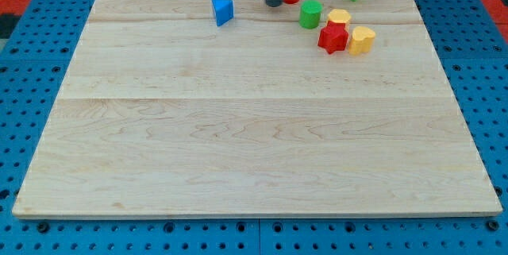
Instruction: Slide the red circle closer to the green star
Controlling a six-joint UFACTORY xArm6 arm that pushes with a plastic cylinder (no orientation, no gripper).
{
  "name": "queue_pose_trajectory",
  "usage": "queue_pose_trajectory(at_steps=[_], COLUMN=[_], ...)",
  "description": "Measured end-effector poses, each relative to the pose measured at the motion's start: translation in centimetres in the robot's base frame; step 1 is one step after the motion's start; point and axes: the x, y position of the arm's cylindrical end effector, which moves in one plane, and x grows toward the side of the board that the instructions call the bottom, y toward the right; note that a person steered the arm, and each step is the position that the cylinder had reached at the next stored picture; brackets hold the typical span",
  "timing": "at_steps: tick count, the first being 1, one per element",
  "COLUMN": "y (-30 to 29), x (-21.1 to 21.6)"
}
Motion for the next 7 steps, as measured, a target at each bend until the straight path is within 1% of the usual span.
queue_pose_trajectory(at_steps=[1, 2, 5, 7], y=[-1.3, -0.3, 6.8, 7.5], x=[-2.8, -2.9, -2.9, -2.9])
